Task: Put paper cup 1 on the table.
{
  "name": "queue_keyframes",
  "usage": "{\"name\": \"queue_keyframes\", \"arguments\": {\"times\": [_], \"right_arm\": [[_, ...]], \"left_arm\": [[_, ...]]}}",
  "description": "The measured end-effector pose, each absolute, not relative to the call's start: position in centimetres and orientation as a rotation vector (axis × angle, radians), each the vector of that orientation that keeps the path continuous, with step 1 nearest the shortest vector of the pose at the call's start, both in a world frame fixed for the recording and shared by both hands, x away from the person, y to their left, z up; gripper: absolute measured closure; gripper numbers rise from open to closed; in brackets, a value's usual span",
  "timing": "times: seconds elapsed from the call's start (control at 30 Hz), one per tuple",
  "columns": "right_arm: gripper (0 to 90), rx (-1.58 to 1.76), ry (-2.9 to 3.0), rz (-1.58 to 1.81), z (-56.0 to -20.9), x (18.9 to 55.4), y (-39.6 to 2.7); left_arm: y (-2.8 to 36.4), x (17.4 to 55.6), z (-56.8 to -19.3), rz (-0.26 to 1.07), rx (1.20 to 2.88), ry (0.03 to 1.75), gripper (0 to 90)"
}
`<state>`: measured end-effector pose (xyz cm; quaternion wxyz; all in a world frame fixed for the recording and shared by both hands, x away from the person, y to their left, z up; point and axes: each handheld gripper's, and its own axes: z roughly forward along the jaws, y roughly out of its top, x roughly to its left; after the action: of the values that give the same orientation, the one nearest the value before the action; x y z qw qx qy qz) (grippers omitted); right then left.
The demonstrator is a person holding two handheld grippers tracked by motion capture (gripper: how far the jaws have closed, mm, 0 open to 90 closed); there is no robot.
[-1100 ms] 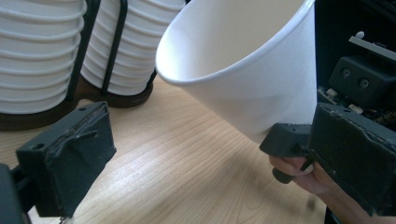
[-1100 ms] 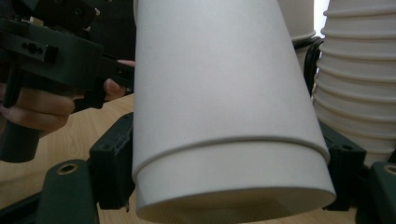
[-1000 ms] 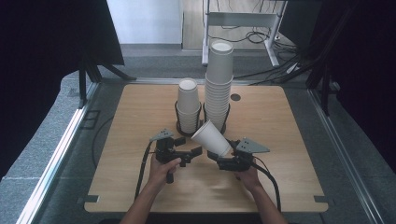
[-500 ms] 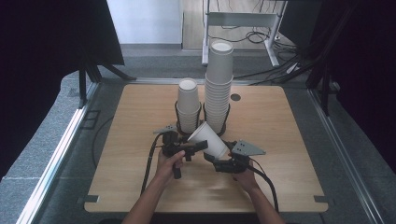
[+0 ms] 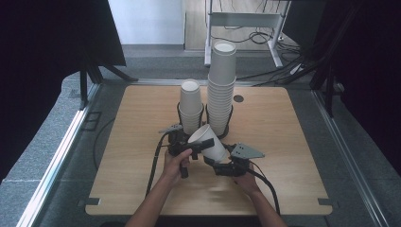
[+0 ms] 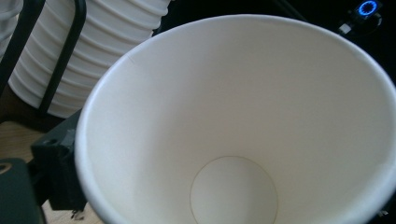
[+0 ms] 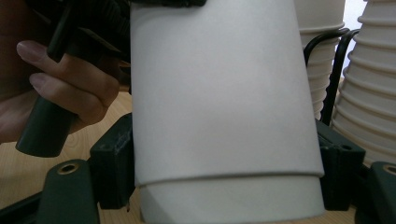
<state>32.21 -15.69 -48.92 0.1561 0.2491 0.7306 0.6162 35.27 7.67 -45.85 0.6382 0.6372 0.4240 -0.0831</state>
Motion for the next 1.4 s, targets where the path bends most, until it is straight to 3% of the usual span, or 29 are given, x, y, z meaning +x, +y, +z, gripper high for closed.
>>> {"name": "queue_keyframes", "arguments": {"times": [0.17,0.93,1.03,1.4], "right_arm": [[23.5,0.716,2.101,1.759,-49.0,32.3,-15.6],[21.9,0.701,2.114,1.725,-49.1,32.1,-15.3],[17.3,0.710,2.127,1.686,-49.2,32.1,-15.2],[15.2,0.729,2.207,1.599,-49.8,32.2,-14.6]], "left_arm": [[7.7,35.1,-46.1,-0.188,1.443,0.937,11.7],[7.2,34.1,-45.1,-0.044,1.523,0.894,12.6],[7.4,34.0,-45.0,-0.040,1.513,0.888,12.6],[8.2,33.4,-44.6,0.080,1.545,0.895,12.6]]}}
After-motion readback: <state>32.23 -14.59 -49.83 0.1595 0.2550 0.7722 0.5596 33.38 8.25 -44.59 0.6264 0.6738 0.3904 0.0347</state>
